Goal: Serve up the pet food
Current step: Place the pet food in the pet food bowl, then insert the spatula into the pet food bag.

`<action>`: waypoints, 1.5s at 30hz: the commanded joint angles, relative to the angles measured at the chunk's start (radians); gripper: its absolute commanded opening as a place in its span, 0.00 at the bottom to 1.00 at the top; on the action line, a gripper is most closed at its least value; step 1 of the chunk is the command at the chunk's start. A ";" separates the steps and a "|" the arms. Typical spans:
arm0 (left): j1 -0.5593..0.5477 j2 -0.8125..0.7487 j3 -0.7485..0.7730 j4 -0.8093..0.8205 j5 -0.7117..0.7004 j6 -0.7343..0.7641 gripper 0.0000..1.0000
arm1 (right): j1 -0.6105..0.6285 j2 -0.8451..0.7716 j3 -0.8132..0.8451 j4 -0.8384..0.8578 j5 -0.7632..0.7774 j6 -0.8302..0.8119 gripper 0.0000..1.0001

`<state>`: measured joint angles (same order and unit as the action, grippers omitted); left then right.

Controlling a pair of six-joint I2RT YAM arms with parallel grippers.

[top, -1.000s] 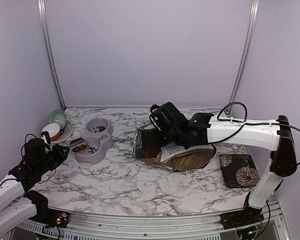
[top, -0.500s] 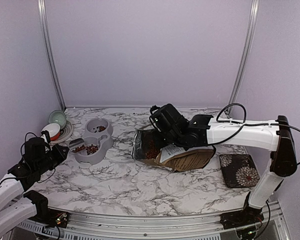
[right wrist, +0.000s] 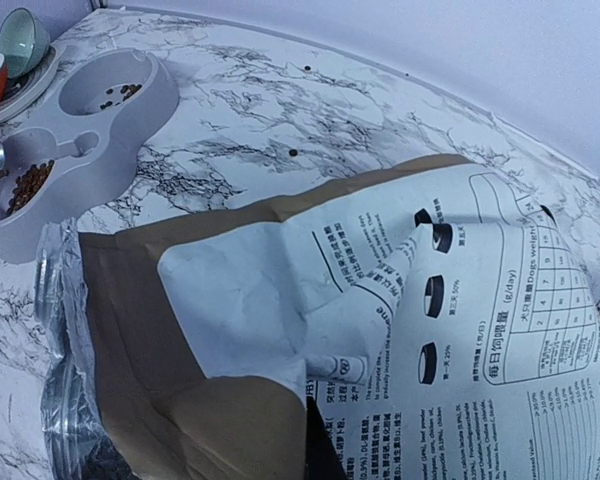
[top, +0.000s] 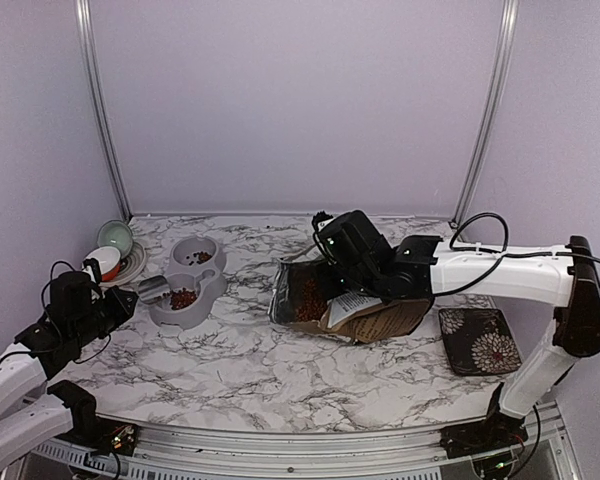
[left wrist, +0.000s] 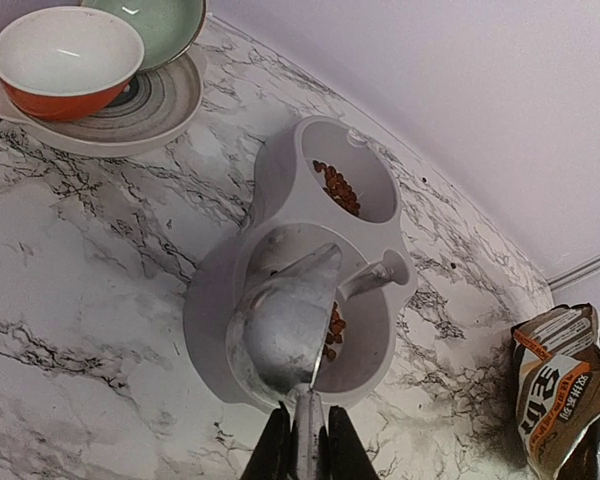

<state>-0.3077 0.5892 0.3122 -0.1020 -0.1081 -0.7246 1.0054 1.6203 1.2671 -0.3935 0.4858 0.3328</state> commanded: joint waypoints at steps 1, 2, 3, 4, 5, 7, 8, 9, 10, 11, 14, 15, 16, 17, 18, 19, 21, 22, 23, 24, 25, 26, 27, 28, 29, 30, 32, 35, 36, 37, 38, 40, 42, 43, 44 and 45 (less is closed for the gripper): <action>-0.011 -0.001 0.030 -0.015 -0.027 0.013 0.00 | -0.054 -0.080 -0.017 0.071 -0.039 0.029 0.00; -0.016 0.002 0.031 -0.015 -0.030 0.013 0.00 | -0.058 -0.083 -0.021 0.071 -0.048 0.034 0.00; -0.019 0.003 0.033 -0.015 -0.034 0.014 0.00 | -0.060 -0.083 -0.023 0.068 -0.051 0.036 0.00; -0.022 0.005 0.034 -0.016 -0.039 0.015 0.00 | -0.060 -0.083 -0.023 0.065 -0.051 0.038 0.00; -0.026 0.008 0.037 -0.017 -0.042 0.018 0.00 | -0.060 -0.081 -0.023 0.064 -0.054 0.037 0.00; -0.035 0.013 0.045 -0.025 -0.056 0.025 0.00 | -0.060 -0.080 -0.025 0.064 -0.055 0.040 0.00; -0.040 0.016 0.051 -0.032 -0.065 0.031 0.00 | -0.060 -0.080 -0.026 0.066 -0.058 0.039 0.00; -0.046 0.019 0.058 -0.043 -0.078 0.038 0.00 | -0.060 -0.079 -0.026 0.068 -0.061 0.037 0.00; -0.053 0.023 0.066 -0.054 -0.093 0.045 0.00 | -0.060 -0.078 -0.025 0.069 -0.065 0.034 0.00; -0.059 0.027 0.074 -0.065 -0.106 0.053 0.00 | -0.060 -0.076 -0.024 0.070 -0.071 0.031 0.00; -0.077 0.037 0.094 -0.089 -0.139 0.077 0.00 | -0.060 -0.066 -0.013 0.066 -0.081 0.023 0.00; -0.085 0.043 0.101 -0.096 -0.150 0.086 0.00 | -0.060 -0.060 -0.007 0.061 -0.081 0.024 0.00; -0.091 0.048 0.108 -0.104 -0.161 0.096 0.00 | -0.060 -0.055 -0.002 0.054 -0.081 0.024 0.00; -0.097 0.055 0.114 -0.114 -0.173 0.103 0.00 | -0.060 -0.051 0.005 0.045 -0.080 0.024 0.00; -0.102 0.061 0.119 -0.122 -0.182 0.109 0.00 | -0.060 -0.046 0.008 0.042 -0.079 0.025 0.00; -0.107 0.067 0.126 -0.129 -0.191 0.115 0.00 | -0.060 -0.044 0.010 0.039 -0.079 0.025 0.00; -0.121 0.086 0.144 -0.148 -0.209 0.130 0.00 | -0.060 -0.039 0.013 0.035 -0.079 0.026 0.00; -0.129 0.096 0.160 -0.161 -0.219 0.138 0.00 | -0.060 -0.038 0.014 0.033 -0.077 0.026 0.00; -0.139 0.106 0.173 -0.178 -0.232 0.143 0.00 | -0.060 -0.037 0.016 0.031 -0.076 0.027 0.00; -0.146 0.118 0.185 -0.190 -0.238 0.146 0.00 | -0.059 -0.036 0.018 0.029 -0.075 0.027 0.00; -0.151 0.120 0.195 -0.195 -0.240 0.147 0.00 | -0.060 -0.036 0.018 0.028 -0.074 0.028 0.00; -0.156 0.122 0.206 -0.199 -0.238 0.149 0.00 | -0.060 -0.036 0.019 0.027 -0.075 0.028 0.00; -0.163 0.122 0.215 -0.201 -0.234 0.149 0.00 | -0.060 -0.036 0.020 0.027 -0.074 0.028 0.00; -0.167 0.119 0.228 -0.202 -0.226 0.151 0.00 | -0.060 -0.035 0.021 0.026 -0.074 0.026 0.00; -0.170 0.117 0.241 -0.202 -0.216 0.153 0.00 | -0.060 -0.034 0.022 0.025 -0.073 0.026 0.00; -0.173 0.114 0.253 -0.202 -0.201 0.157 0.00 | -0.060 -0.033 0.025 0.025 -0.077 0.025 0.00; -0.184 0.117 0.281 -0.202 -0.164 0.169 0.00 | -0.060 -0.029 0.027 0.026 -0.087 0.023 0.00; -0.195 0.118 0.317 -0.198 -0.086 0.183 0.00 | -0.060 -0.021 0.041 0.025 -0.101 0.019 0.00; -0.198 0.119 0.325 -0.191 -0.050 0.187 0.00 | -0.060 -0.018 0.045 0.026 -0.105 0.017 0.00; -0.201 0.119 0.330 -0.179 -0.011 0.191 0.00 | -0.060 -0.015 0.048 0.025 -0.110 0.015 0.00; -0.203 0.123 0.334 -0.164 0.039 0.195 0.00 | -0.060 -0.014 0.051 0.026 -0.114 0.014 0.00; -0.209 0.130 0.338 -0.120 0.151 0.196 0.00 | -0.060 -0.011 0.054 0.037 -0.134 0.007 0.00; -0.221 0.134 0.335 -0.073 0.243 0.196 0.00 | -0.061 -0.006 0.060 0.041 -0.145 0.002 0.00; -0.230 0.137 0.333 -0.048 0.283 0.195 0.00 | -0.059 -0.002 0.065 0.039 -0.149 0.002 0.00; -0.237 0.136 0.328 -0.018 0.325 0.197 0.00 | -0.058 0.001 0.069 0.037 -0.152 0.002 0.00; -0.244 0.134 0.321 0.011 0.362 0.196 0.00 | -0.058 0.004 0.072 0.035 -0.154 0.002 0.00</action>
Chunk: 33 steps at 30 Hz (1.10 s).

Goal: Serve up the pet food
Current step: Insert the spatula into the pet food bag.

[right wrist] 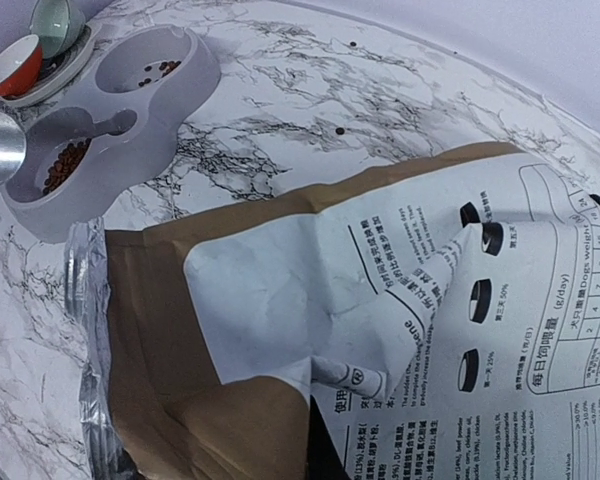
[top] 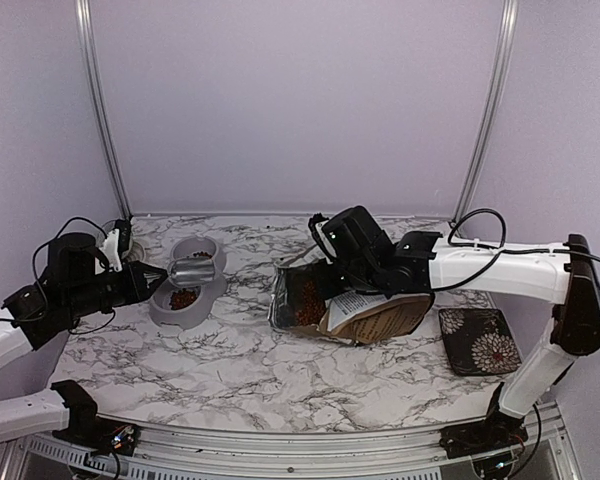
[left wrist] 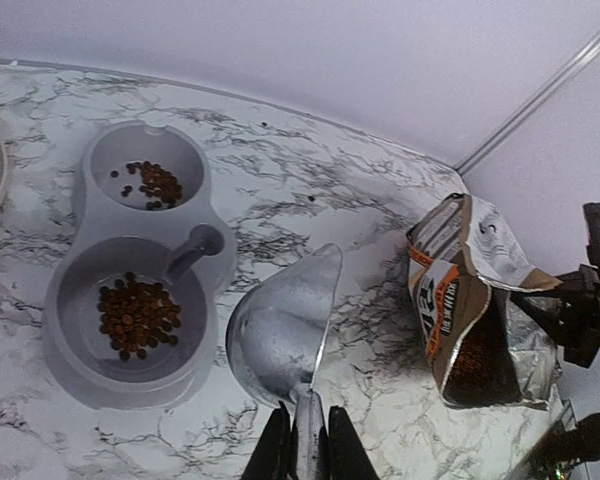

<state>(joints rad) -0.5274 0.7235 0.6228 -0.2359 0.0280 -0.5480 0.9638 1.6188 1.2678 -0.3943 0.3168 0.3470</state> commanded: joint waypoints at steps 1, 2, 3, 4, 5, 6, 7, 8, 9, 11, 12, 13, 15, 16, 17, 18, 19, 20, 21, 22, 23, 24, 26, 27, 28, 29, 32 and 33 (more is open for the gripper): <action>-0.030 0.000 0.005 0.171 0.256 0.019 0.00 | -0.015 0.007 0.073 0.035 0.012 -0.012 0.00; -0.039 0.000 -0.001 0.194 0.285 0.021 0.00 | -0.015 0.008 0.073 0.036 0.010 -0.013 0.00; -0.046 0.004 -0.006 0.213 0.311 0.023 0.00 | -0.012 0.011 0.073 0.037 0.006 -0.012 0.00; -0.056 0.009 -0.010 0.228 0.327 0.024 0.00 | -0.011 0.014 0.073 0.038 0.002 -0.012 0.00; -0.067 0.015 -0.014 0.243 0.342 0.025 0.00 | -0.009 0.017 0.072 0.037 0.002 -0.013 0.00; -0.076 0.023 -0.018 0.258 0.354 0.025 0.00 | -0.007 0.022 0.074 0.036 0.000 -0.014 0.00; -0.089 0.031 -0.020 0.268 0.356 0.024 0.00 | -0.005 0.026 0.077 0.034 -0.001 -0.014 0.00; -0.099 0.041 -0.021 0.279 0.354 0.022 0.00 | -0.002 0.029 0.080 0.032 0.000 -0.014 0.00; -0.110 0.053 -0.023 0.289 0.355 0.022 0.00 | 0.000 0.035 0.084 0.029 0.001 -0.014 0.00; -0.130 0.074 -0.020 0.309 0.363 0.023 0.00 | 0.001 0.043 0.093 0.026 0.004 -0.016 0.00; -0.140 0.084 -0.020 0.325 0.368 0.023 0.00 | 0.002 0.046 0.100 0.025 0.006 -0.016 0.00; -0.143 0.094 -0.020 0.344 0.376 0.025 0.00 | 0.002 0.049 0.104 0.022 0.008 -0.016 0.00; -0.187 0.120 -0.018 0.353 0.383 0.032 0.00 | 0.003 0.056 0.118 0.012 0.010 -0.018 0.00; -0.197 0.134 -0.017 0.380 0.383 0.035 0.00 | 0.004 0.058 0.122 0.007 0.013 -0.021 0.00; -0.206 0.150 -0.016 0.396 0.380 0.036 0.00 | 0.004 0.060 0.125 0.002 0.016 -0.022 0.00; -0.213 0.166 -0.015 0.409 0.375 0.033 0.00 | 0.005 0.060 0.128 -0.002 0.017 -0.023 0.00; -0.224 0.189 -0.015 0.420 0.369 0.033 0.00 | 0.006 0.059 0.131 -0.005 0.021 -0.023 0.00; -0.235 0.207 -0.009 0.425 0.355 0.033 0.00 | 0.006 0.057 0.128 -0.007 0.025 -0.024 0.00; -0.245 0.227 -0.004 0.426 0.334 0.032 0.00 | 0.006 0.056 0.126 -0.008 0.029 -0.025 0.00; -0.257 0.247 0.005 0.427 0.311 0.034 0.00 | 0.007 0.054 0.123 -0.008 0.032 -0.023 0.00; -0.267 0.265 0.013 0.428 0.289 0.033 0.00 | 0.007 0.053 0.121 -0.008 0.035 -0.023 0.00; -0.274 0.284 0.020 0.428 0.264 0.030 0.00 | 0.007 0.052 0.118 -0.008 0.036 -0.022 0.00; -0.288 0.318 0.029 0.436 0.223 0.022 0.00 | 0.007 0.052 0.115 -0.008 0.037 -0.022 0.00; -0.295 0.335 0.034 0.439 0.201 0.017 0.00 | 0.008 0.052 0.114 -0.008 0.037 -0.021 0.00; -0.301 0.351 0.036 0.445 0.182 0.011 0.00 | 0.007 0.051 0.113 -0.008 0.039 -0.021 0.00; -0.307 0.368 0.039 0.452 0.164 0.007 0.00 | 0.007 0.050 0.109 -0.008 0.038 -0.022 0.00; -0.324 0.419 0.041 0.484 0.123 0.010 0.00 | 0.008 0.046 0.102 -0.006 0.039 -0.021 0.00; -0.329 0.437 0.044 0.489 0.106 0.012 0.00 | 0.007 0.043 0.099 -0.006 0.038 -0.022 0.00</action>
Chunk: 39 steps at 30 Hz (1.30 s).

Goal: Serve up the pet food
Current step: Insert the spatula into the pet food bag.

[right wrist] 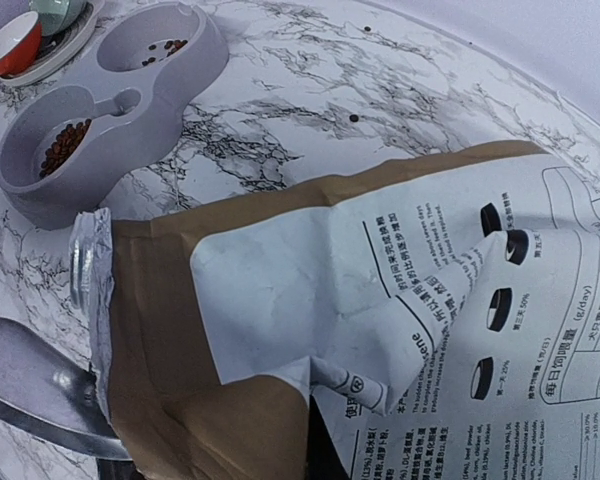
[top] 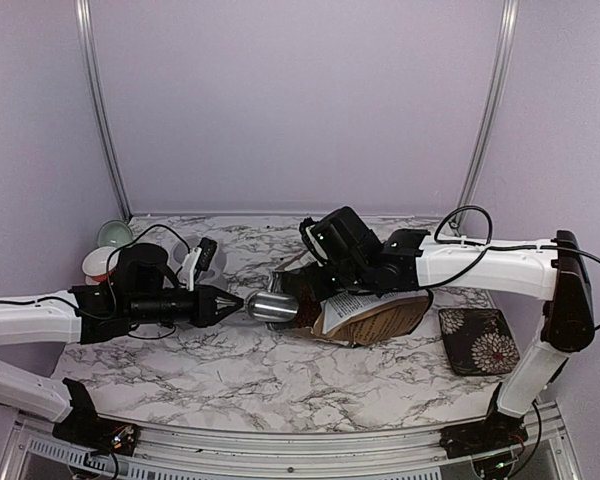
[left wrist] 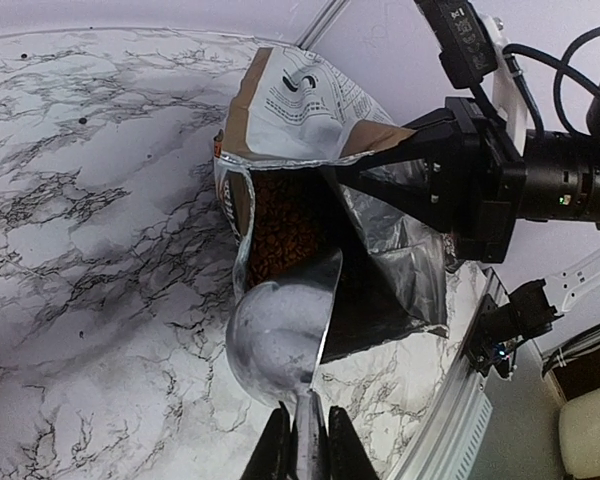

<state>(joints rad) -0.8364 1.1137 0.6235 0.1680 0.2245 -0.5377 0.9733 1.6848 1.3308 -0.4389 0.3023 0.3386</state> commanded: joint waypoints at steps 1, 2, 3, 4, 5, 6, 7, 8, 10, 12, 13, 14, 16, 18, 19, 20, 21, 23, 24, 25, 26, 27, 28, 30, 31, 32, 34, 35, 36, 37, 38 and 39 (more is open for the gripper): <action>-0.024 0.066 0.047 0.091 -0.108 0.003 0.00 | -0.002 -0.026 0.031 0.041 0.052 -0.012 0.00; -0.030 0.083 0.053 0.096 -0.119 0.006 0.00 | -0.003 -0.030 0.022 0.045 0.052 -0.011 0.00; -0.037 0.101 0.060 0.100 -0.128 0.011 0.00 | -0.002 -0.033 0.014 0.053 0.049 -0.010 0.00; -0.046 0.116 0.069 0.104 -0.141 0.017 0.00 | -0.002 -0.037 0.006 0.058 0.046 -0.009 0.00; -0.059 0.133 0.079 0.105 -0.168 0.025 0.00 | -0.002 -0.036 0.001 0.063 0.045 -0.009 0.00; -0.069 0.147 0.087 0.105 -0.195 0.029 0.00 | -0.002 -0.034 0.000 0.063 0.044 -0.007 0.00; -0.077 0.161 0.095 0.105 -0.221 0.030 0.00 | -0.002 -0.031 0.000 0.063 0.042 -0.007 0.00; -0.083 0.175 0.103 0.105 -0.249 0.030 0.00 | -0.002 -0.029 0.001 0.063 0.040 -0.007 0.00; -0.094 0.199 0.117 0.104 -0.311 0.027 0.00 | -0.002 -0.027 0.003 0.064 0.037 -0.008 0.00; -0.110 0.221 0.141 0.100 -0.398 0.032 0.00 | -0.002 -0.027 0.004 0.066 0.036 -0.009 0.00; -0.120 0.229 0.146 0.098 -0.430 0.035 0.00 | -0.003 -0.028 0.005 0.066 0.036 -0.010 0.00; -0.130 0.240 0.151 0.097 -0.462 0.043 0.00 | -0.003 -0.028 0.003 0.065 0.038 -0.010 0.00; -0.154 0.266 0.165 0.094 -0.531 0.066 0.00 | -0.002 -0.030 0.000 0.065 0.039 -0.010 0.00; -0.180 0.296 0.180 0.093 -0.590 0.089 0.00 | -0.002 -0.030 -0.002 0.063 0.038 -0.010 0.00; -0.196 0.313 0.187 0.091 -0.629 0.101 0.00 | -0.002 -0.028 -0.002 0.062 0.039 -0.010 0.00; -0.207 0.329 0.195 0.091 -0.660 0.111 0.00 | -0.002 -0.026 -0.001 0.061 0.039 -0.010 0.00; -0.216 0.345 0.203 0.091 -0.686 0.123 0.00 | -0.002 -0.024 0.001 0.060 0.038 -0.011 0.00; -0.234 0.381 0.221 0.088 -0.742 0.145 0.00 | -0.002 -0.020 0.007 0.056 0.037 -0.013 0.00; -0.239 0.392 0.226 0.090 -0.765 0.153 0.00 | -0.002 -0.018 0.011 0.055 0.037 -0.014 0.00; -0.246 0.401 0.232 0.090 -0.788 0.158 0.00 | -0.003 -0.016 0.013 0.053 0.037 -0.016 0.00; -0.250 0.407 0.237 0.090 -0.811 0.166 0.00 | -0.002 -0.015 0.019 0.052 0.037 -0.018 0.00; -0.255 0.412 0.241 0.091 -0.833 0.171 0.00 | -0.002 -0.013 0.021 0.051 0.038 -0.017 0.00; -0.257 0.418 0.245 0.091 -0.851 0.175 0.00 | -0.002 -0.012 0.022 0.051 0.037 -0.018 0.00; -0.261 0.428 0.248 0.095 -0.879 0.179 0.00 | -0.002 -0.009 0.024 0.051 0.037 -0.018 0.00; -0.261 0.432 0.249 0.098 -0.885 0.181 0.00 | -0.002 -0.005 0.026 0.051 0.036 -0.018 0.00; -0.261 0.439 0.250 0.101 -0.889 0.185 0.00 | -0.002 -0.003 0.027 0.051 0.034 -0.018 0.00; -0.261 0.454 0.255 0.103 -0.889 0.186 0.00 | -0.002 0.004 0.032 0.049 0.031 -0.018 0.00; -0.261 0.462 0.257 0.105 -0.885 0.185 0.00 | -0.002 0.008 0.035 0.048 0.031 -0.018 0.00; -0.262 0.472 0.258 0.105 -0.878 0.181 0.00 | -0.002 0.010 0.036 0.047 0.030 -0.019 0.00; -0.261 0.482 0.260 0.106 -0.868 0.177 0.00 | -0.002 0.012 0.040 0.046 0.030 -0.019 0.00; -0.261 0.491 0.261 0.106 -0.856 0.170 0.00 | -0.002 0.014 0.042 0.046 0.028 -0.019 0.00; -0.261 0.498 0.261 0.106 -0.845 0.159 0.00 | -0.002 0.016 0.044 0.046 0.028 -0.020 0.00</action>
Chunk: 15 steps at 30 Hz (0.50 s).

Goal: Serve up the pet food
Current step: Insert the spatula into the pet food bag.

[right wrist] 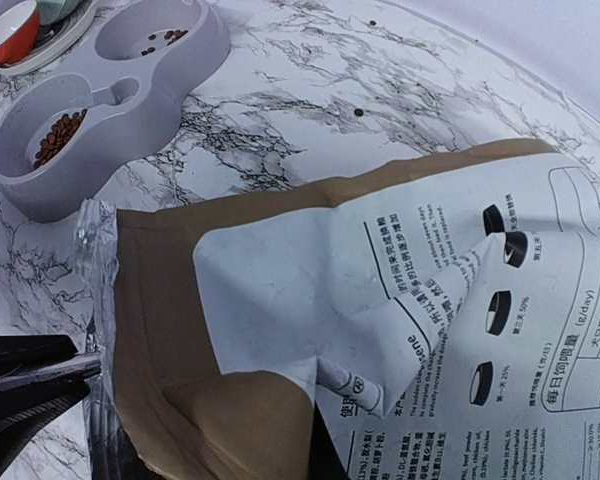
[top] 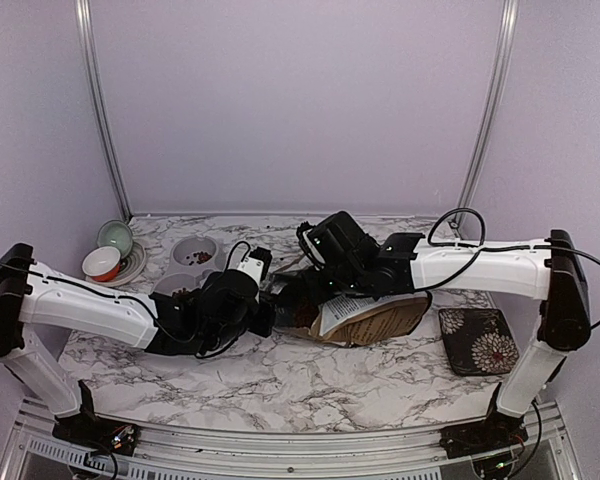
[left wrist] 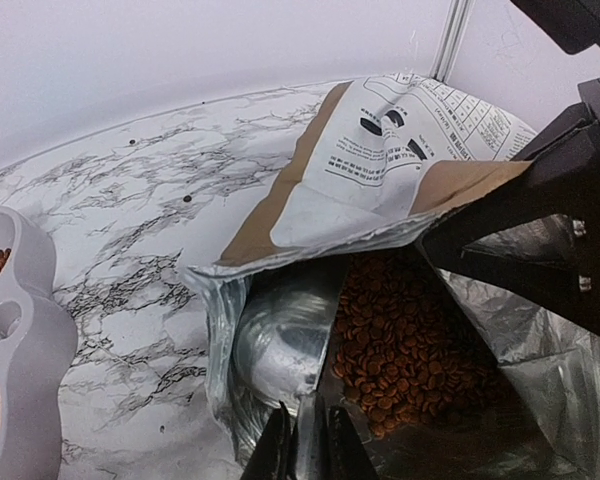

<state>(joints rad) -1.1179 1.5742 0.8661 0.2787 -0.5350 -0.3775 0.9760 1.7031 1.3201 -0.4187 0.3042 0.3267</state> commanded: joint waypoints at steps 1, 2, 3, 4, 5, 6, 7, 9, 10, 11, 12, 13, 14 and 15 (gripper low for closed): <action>0.022 0.045 0.015 -0.004 -0.072 -0.017 0.00 | -0.005 0.001 0.058 0.026 0.026 -0.008 0.00; 0.022 0.048 0.011 -0.003 -0.060 -0.035 0.00 | -0.005 0.003 0.058 0.024 0.026 -0.008 0.00; 0.022 0.053 0.007 0.000 -0.047 -0.057 0.00 | -0.004 0.003 0.060 0.024 0.026 -0.008 0.00; 0.022 0.054 0.000 0.004 -0.032 -0.077 0.00 | -0.005 0.005 0.060 0.024 0.025 -0.009 0.00; 0.024 0.056 -0.007 0.011 -0.019 -0.098 0.00 | -0.005 0.006 0.059 0.024 0.025 -0.008 0.00; 0.023 0.059 -0.013 0.014 -0.010 -0.117 0.00 | -0.005 0.008 0.060 0.024 0.024 -0.008 0.00; 0.023 0.059 -0.019 0.015 -0.003 -0.135 0.00 | -0.005 0.010 0.059 0.024 0.022 -0.007 0.00; 0.023 0.060 -0.031 0.018 0.008 -0.166 0.00 | -0.005 0.009 0.058 0.024 0.020 -0.005 0.00; 0.023 0.061 -0.037 0.021 0.013 -0.175 0.00 | -0.005 0.010 0.056 0.025 0.019 -0.005 0.00; 0.025 0.061 -0.041 0.025 0.022 -0.184 0.00 | -0.005 0.008 0.055 0.026 0.018 -0.005 0.00; 0.026 0.061 -0.045 0.028 0.032 -0.191 0.00 | -0.005 0.007 0.052 0.026 0.019 -0.003 0.00; 0.027 0.062 -0.047 0.033 0.045 -0.199 0.00 | -0.005 0.007 0.053 0.025 0.019 -0.003 0.00; 0.030 0.065 -0.050 0.037 0.058 -0.208 0.00 | -0.005 0.007 0.052 0.026 0.019 -0.003 0.00; 0.031 0.066 -0.051 0.042 0.072 -0.218 0.00 | -0.005 0.006 0.052 0.025 0.019 -0.003 0.00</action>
<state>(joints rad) -1.1072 1.6173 0.8421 0.3183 -0.4843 -0.5354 0.9760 1.7168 1.3258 -0.4194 0.2951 0.3237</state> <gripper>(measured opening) 0.110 0.004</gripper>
